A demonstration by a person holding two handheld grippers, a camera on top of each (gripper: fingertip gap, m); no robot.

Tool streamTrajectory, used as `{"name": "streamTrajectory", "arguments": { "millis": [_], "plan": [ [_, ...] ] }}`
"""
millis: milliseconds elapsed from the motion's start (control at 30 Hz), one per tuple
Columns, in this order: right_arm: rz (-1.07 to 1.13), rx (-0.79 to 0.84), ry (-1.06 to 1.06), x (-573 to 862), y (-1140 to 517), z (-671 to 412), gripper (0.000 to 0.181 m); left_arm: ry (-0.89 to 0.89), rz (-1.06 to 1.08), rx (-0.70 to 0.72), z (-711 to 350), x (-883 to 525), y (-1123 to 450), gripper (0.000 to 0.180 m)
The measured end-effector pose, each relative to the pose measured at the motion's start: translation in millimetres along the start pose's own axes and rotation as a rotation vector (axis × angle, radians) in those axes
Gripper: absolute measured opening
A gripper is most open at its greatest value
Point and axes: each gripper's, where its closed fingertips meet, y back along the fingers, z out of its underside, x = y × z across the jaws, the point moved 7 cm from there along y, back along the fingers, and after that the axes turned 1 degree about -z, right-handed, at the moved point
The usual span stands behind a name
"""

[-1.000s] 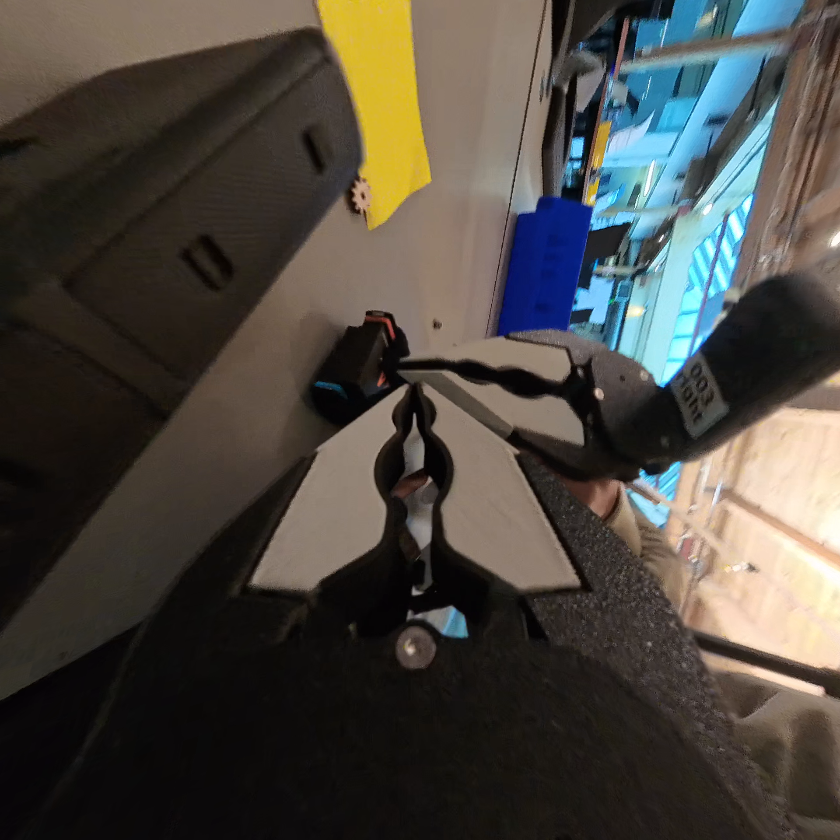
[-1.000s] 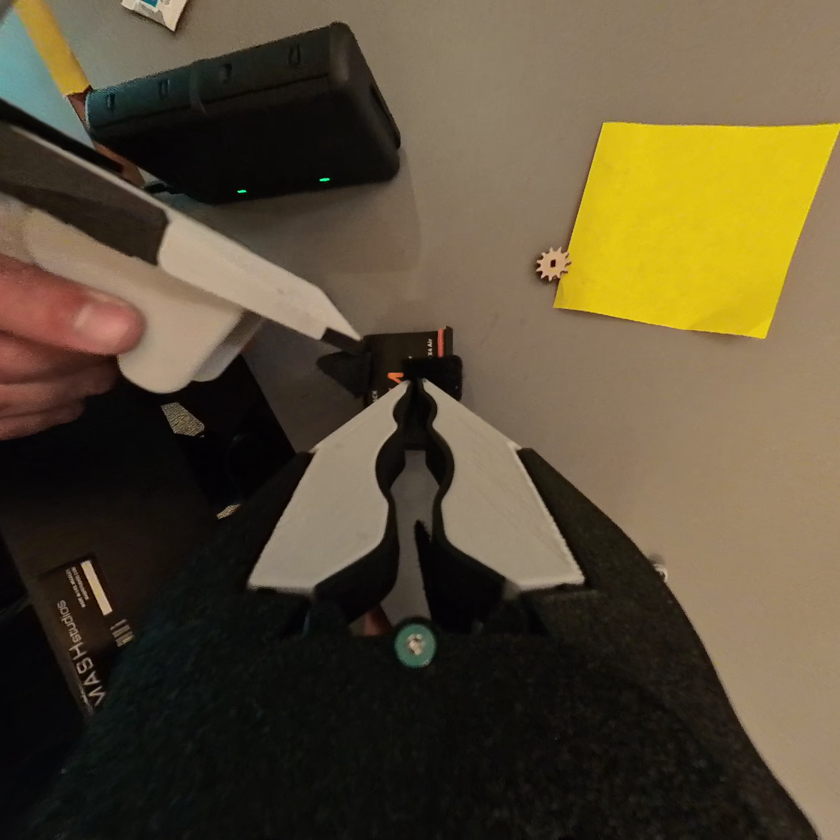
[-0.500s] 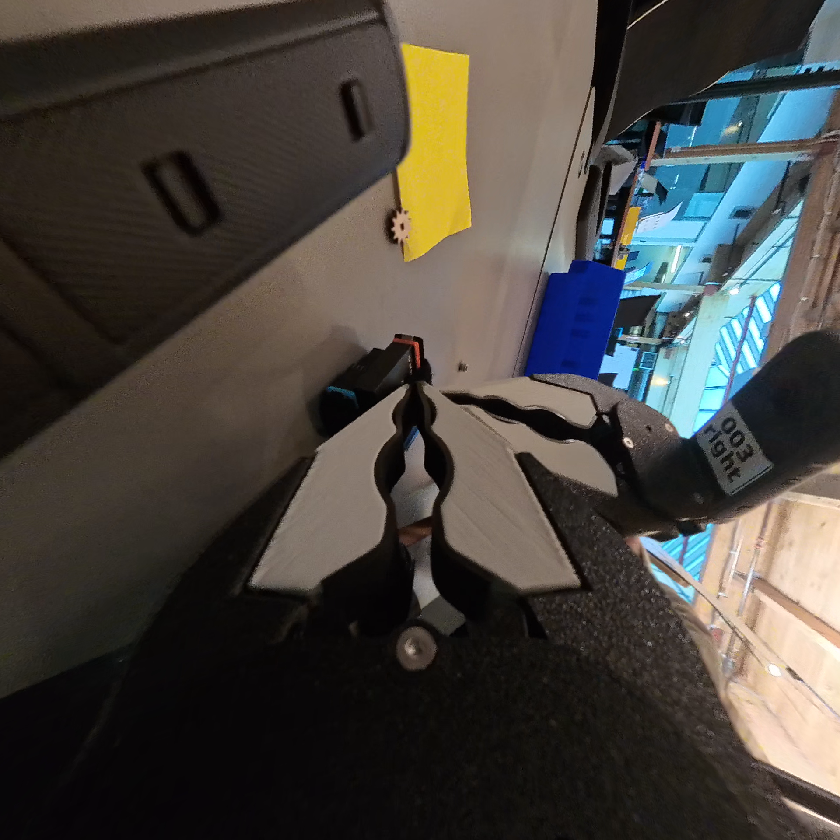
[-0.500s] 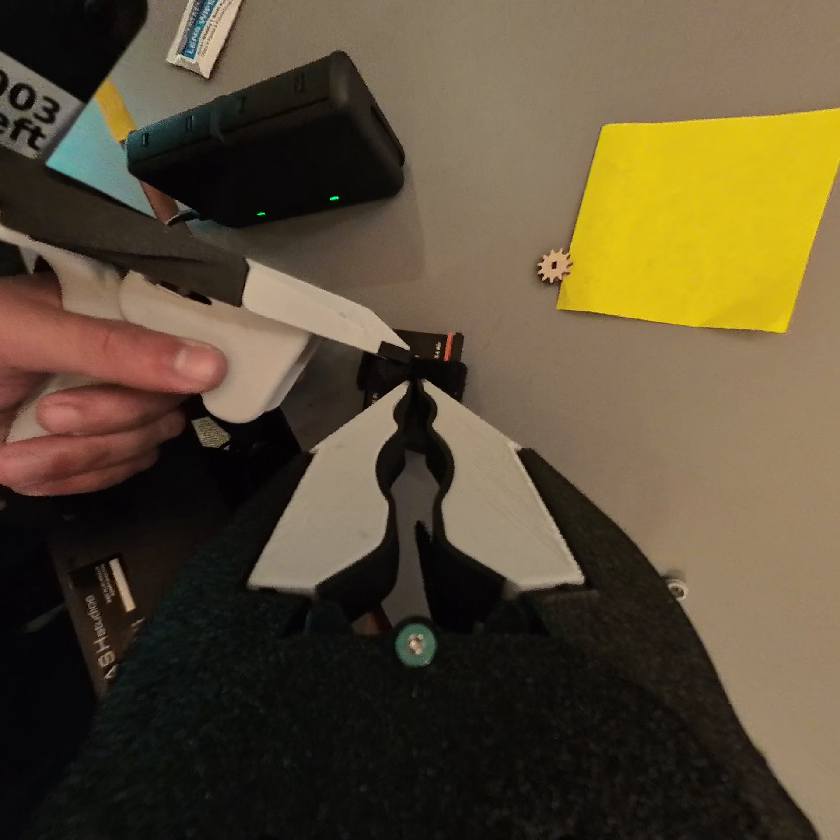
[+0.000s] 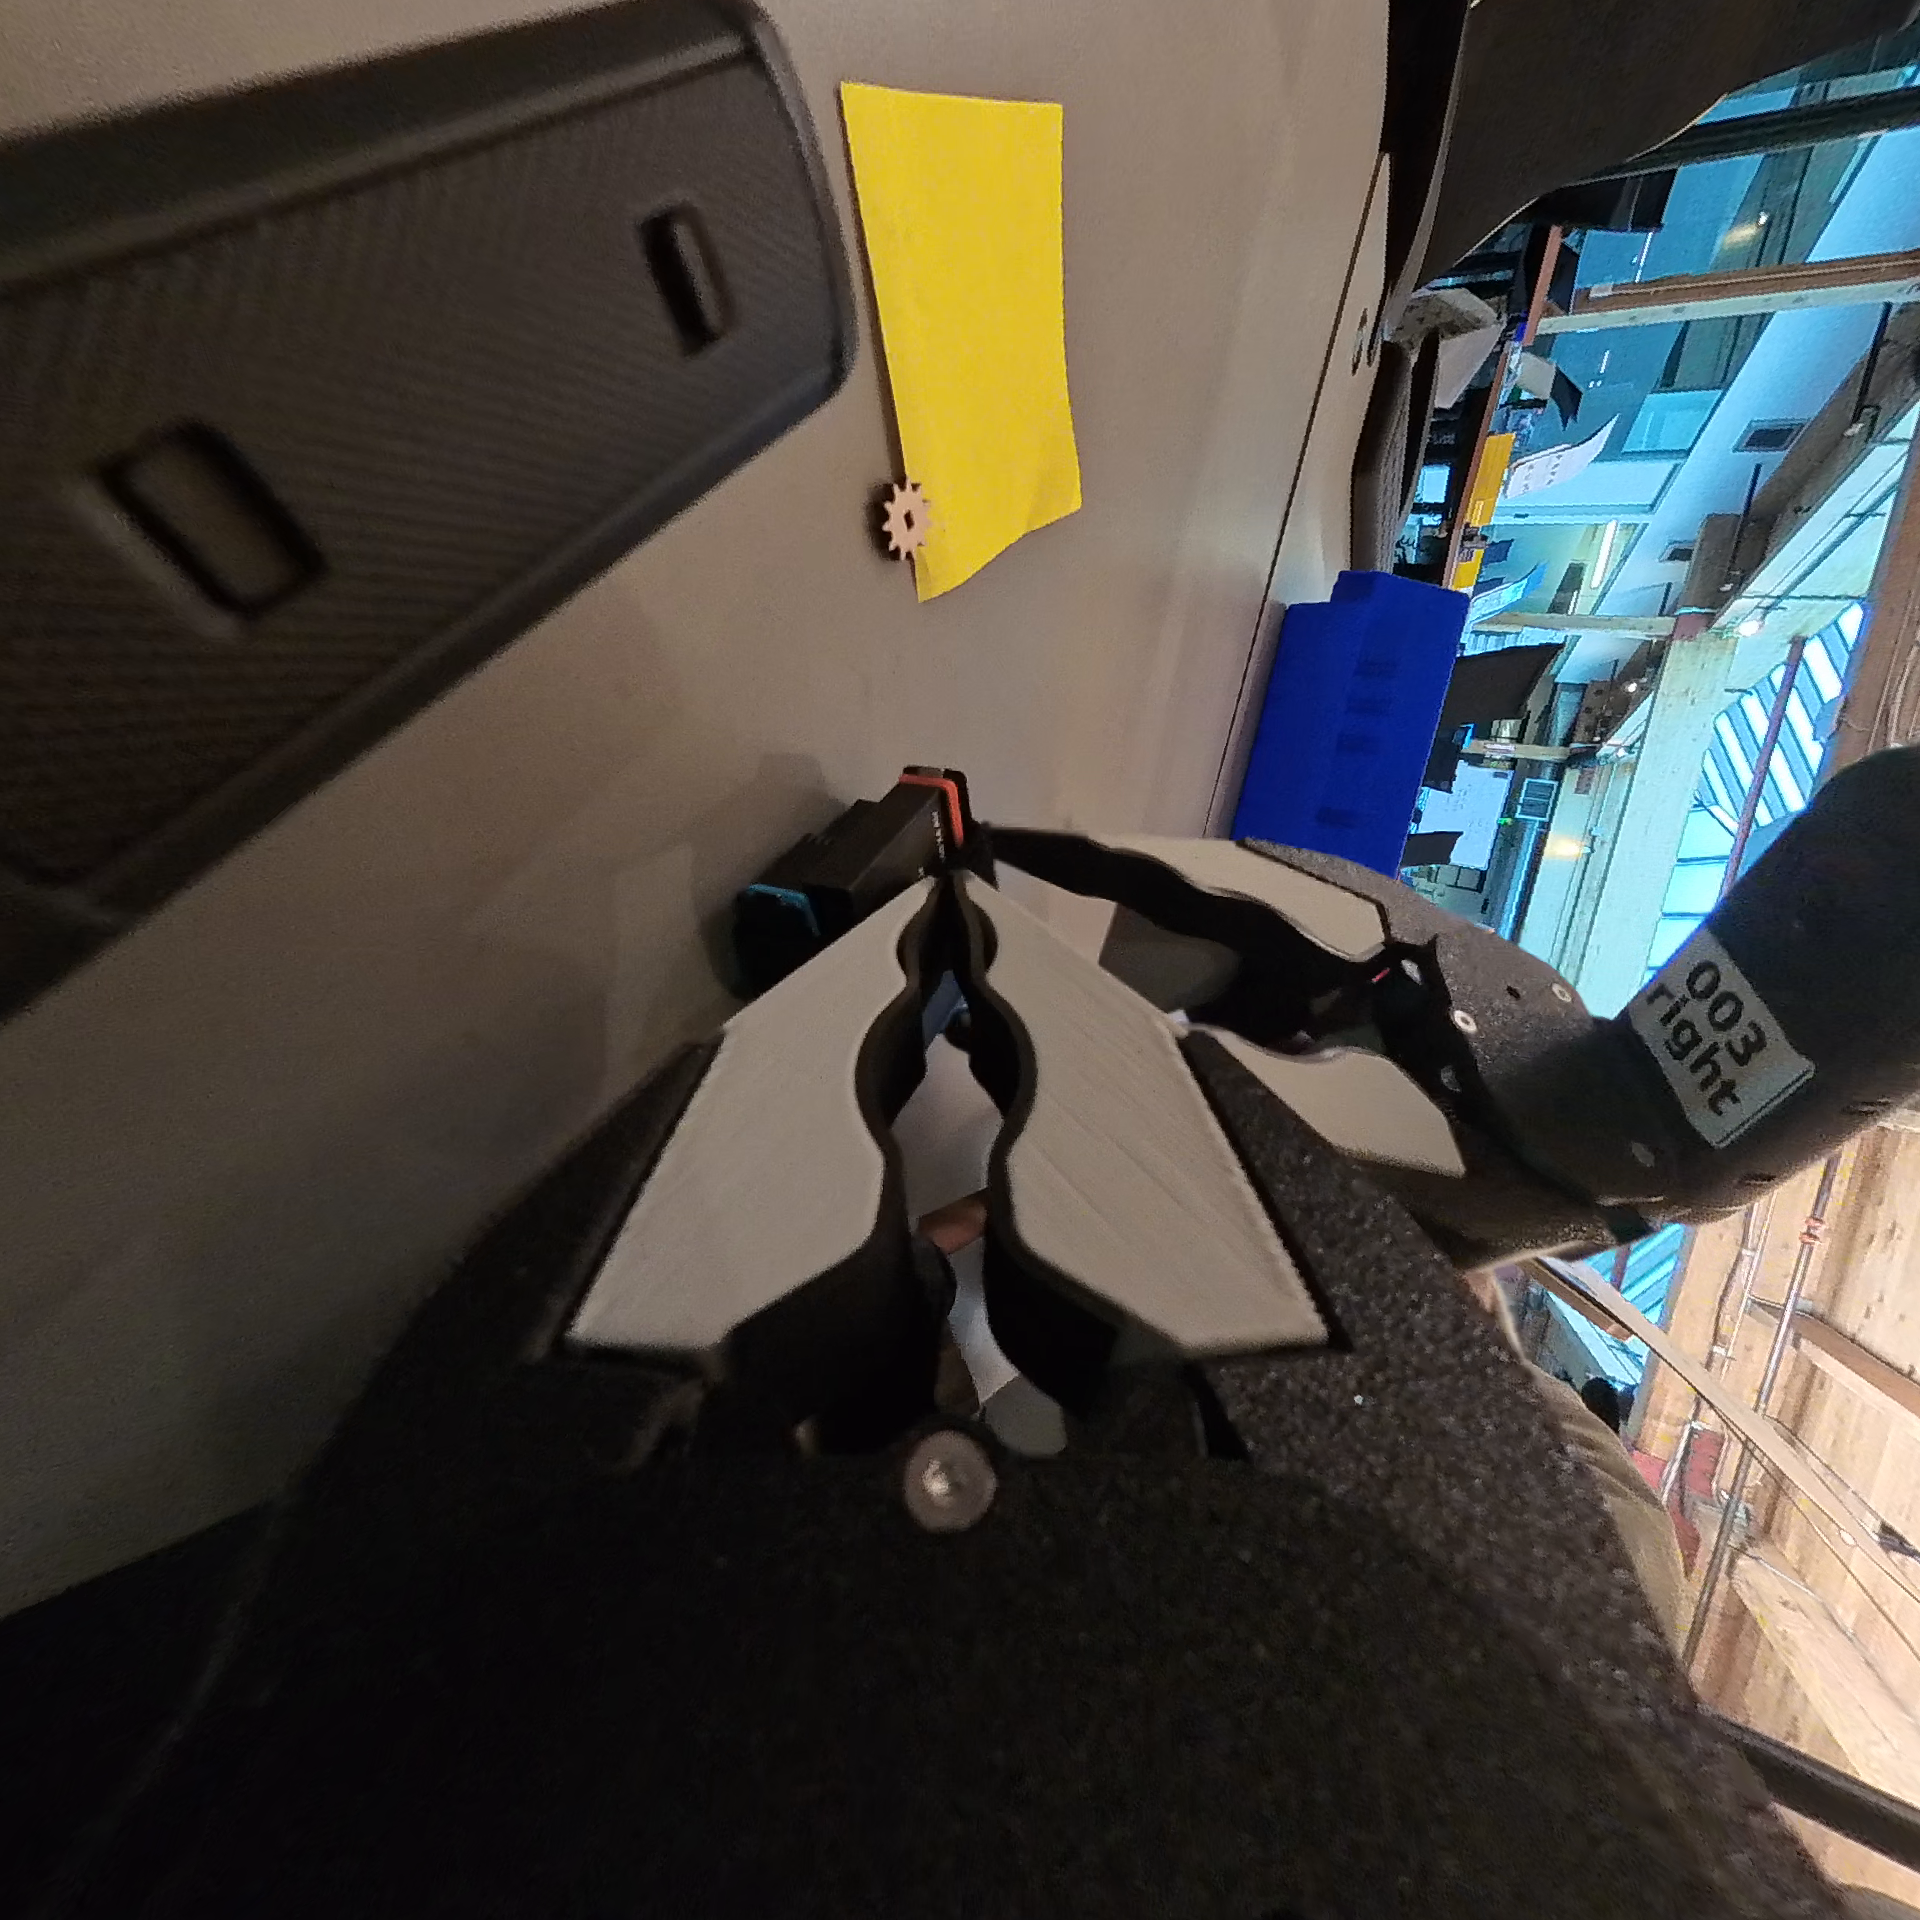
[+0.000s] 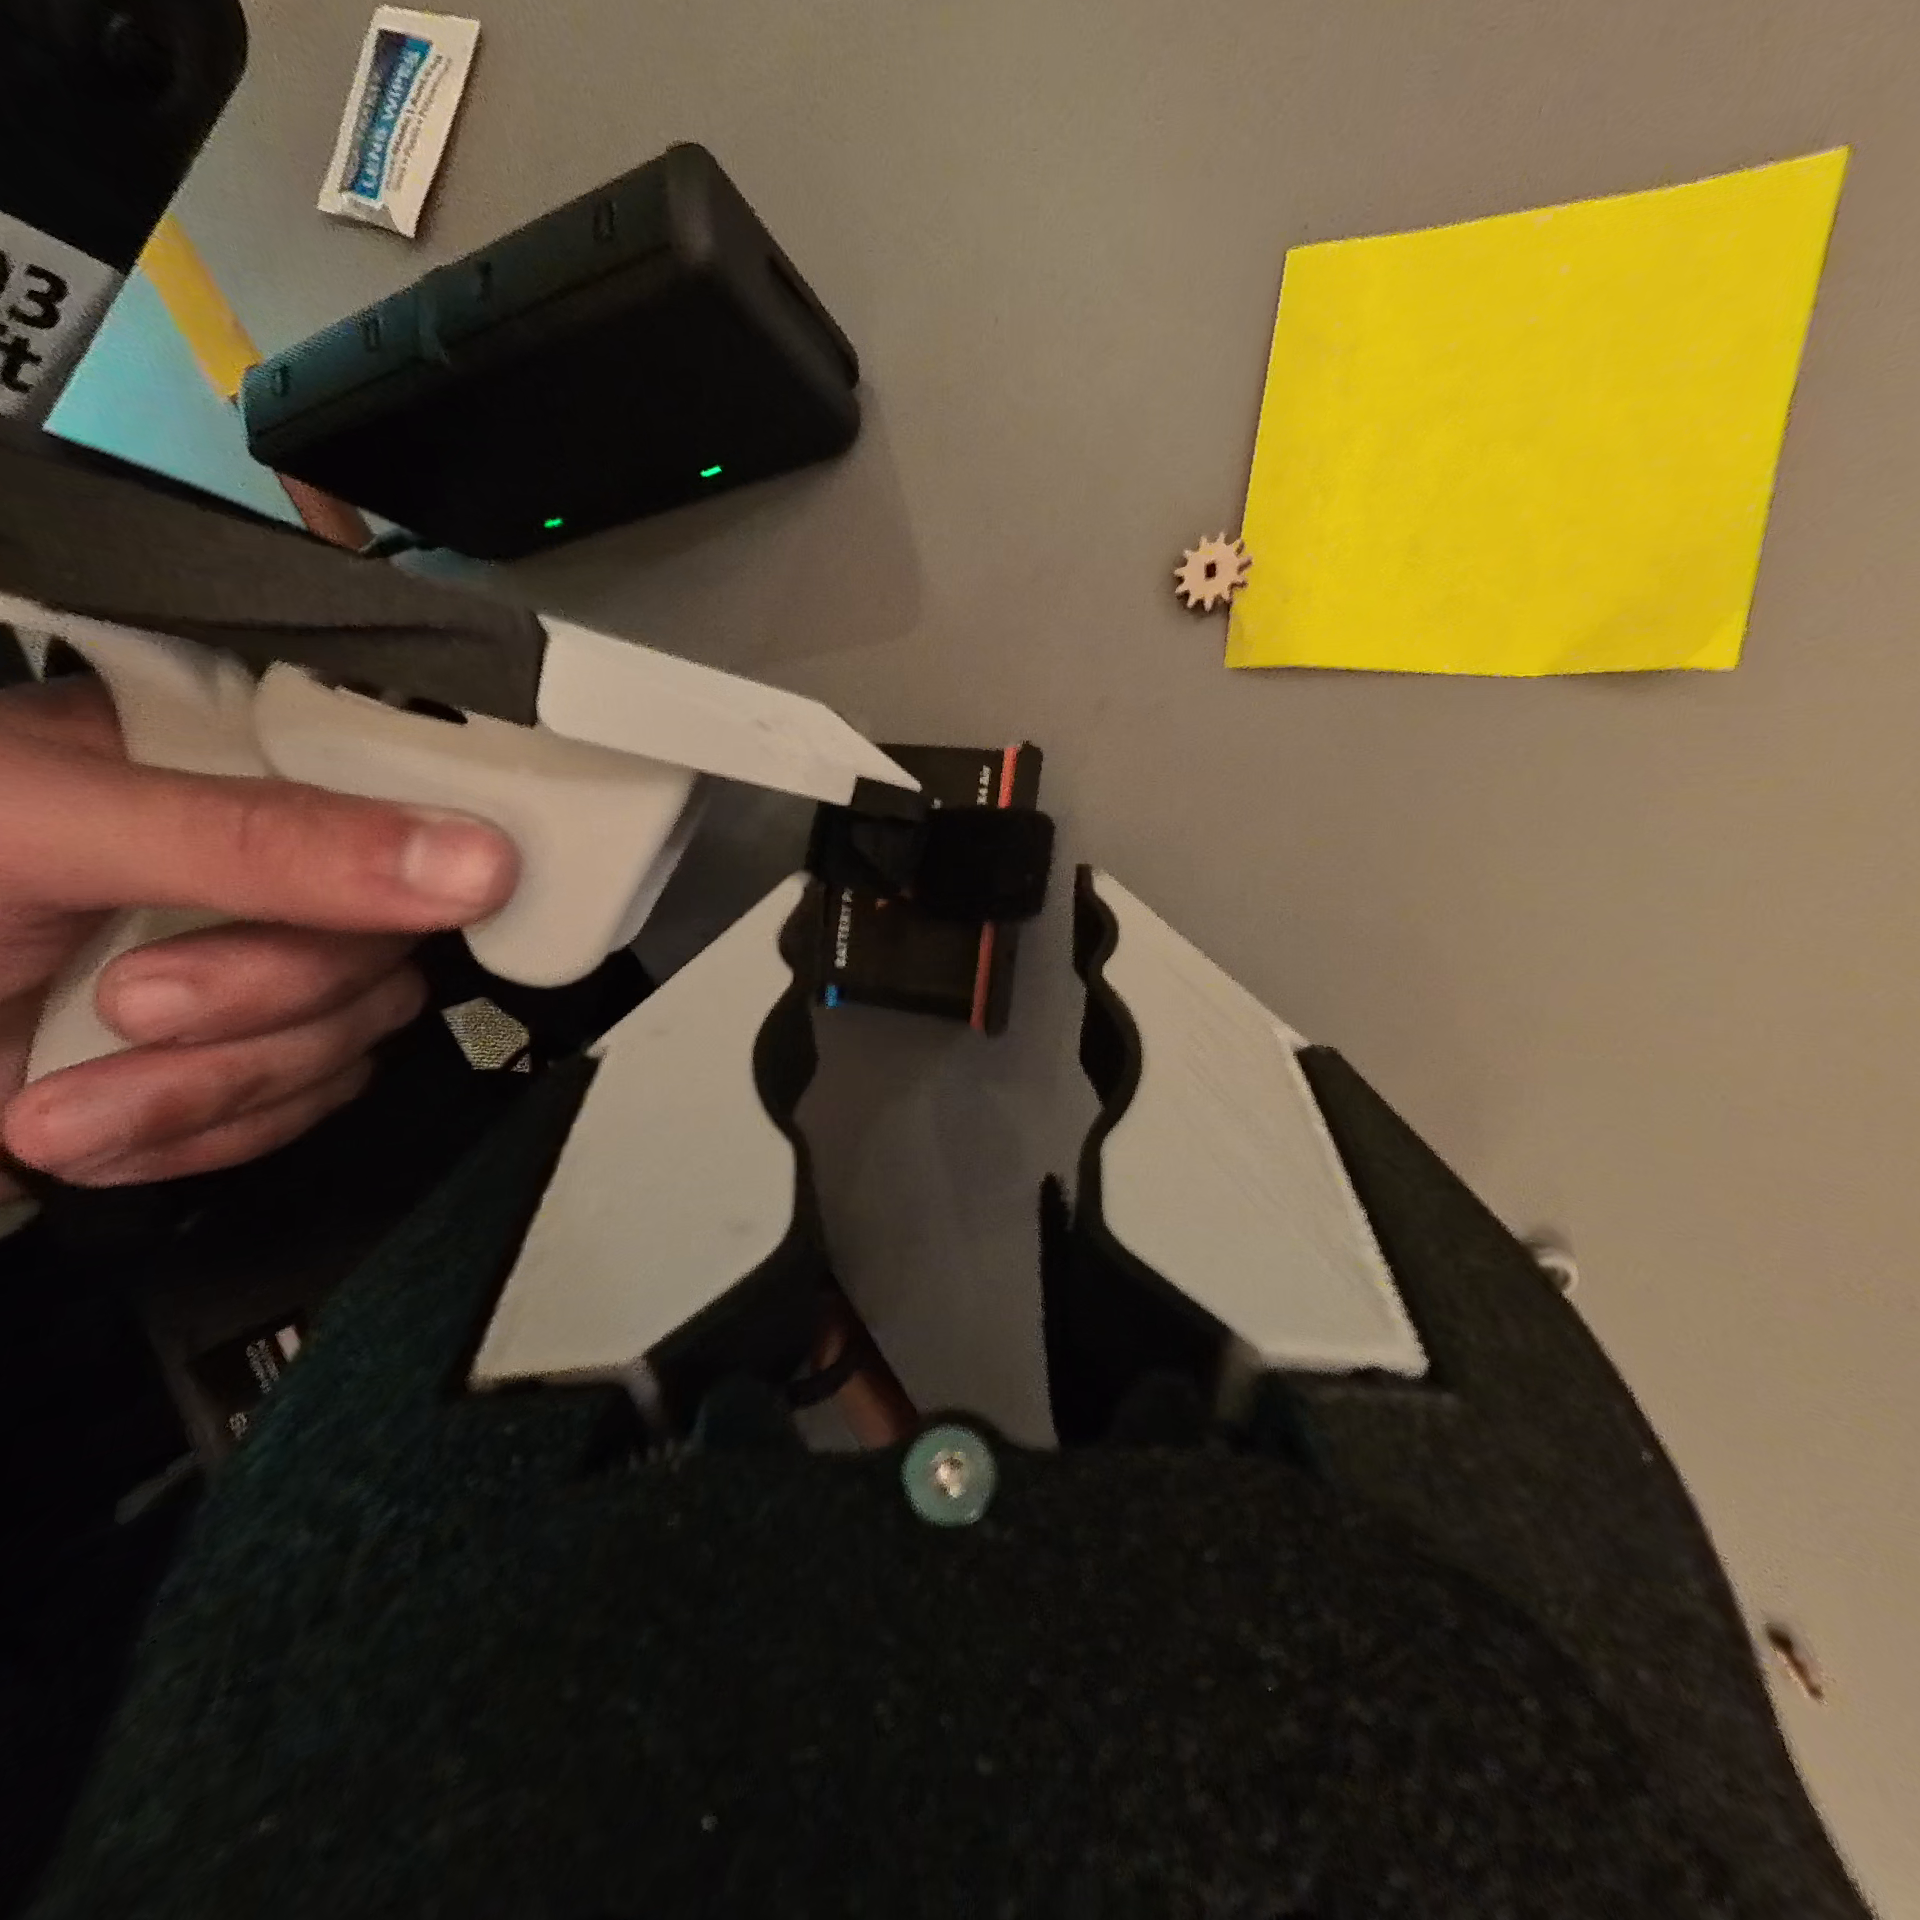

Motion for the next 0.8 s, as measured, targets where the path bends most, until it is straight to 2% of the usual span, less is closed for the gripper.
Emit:
{"name": "streamTrajectory", "arguments": {
  "millis": [100,267,367,433,567,633,733,800],
  "plan": [
    [0.000,-0.012,-0.002,1,-5,-2,0.034,0.017,0.003,0.003,0,0,0,0.000],
    [-0.015,-0.015,-0.029,4,-6,-1,0.026,0.033,0.015,0.002,0,-1,0,0.000],
    [-0.042,-0.015,-0.051,6,-6,0,0.024,-0.044,0.059,-0.026,-2,-1,3,0.000],
    [-0.060,-0.016,-0.065,8,-6,-1,0.024,-0.207,0.079,-0.068,-1,0,11,0.014],
    [-0.094,-0.016,-0.085,10,-6,-1,0.023,-0.699,-0.022,-0.108,6,10,23,0.015],
    [-0.105,-0.014,-0.095,11,-7,0,0.023,-0.903,-0.084,-0.113,9,14,19,0.024],
    [-0.120,-0.008,-0.112,13,-7,0,0.023,-1.097,-0.161,-0.119,12,16,4,0.028],
    [-0.133,-0.006,-0.131,15,-7,0,0.024,-1.189,-0.199,-0.087,13,13,-3,0.024]
  ]
}}
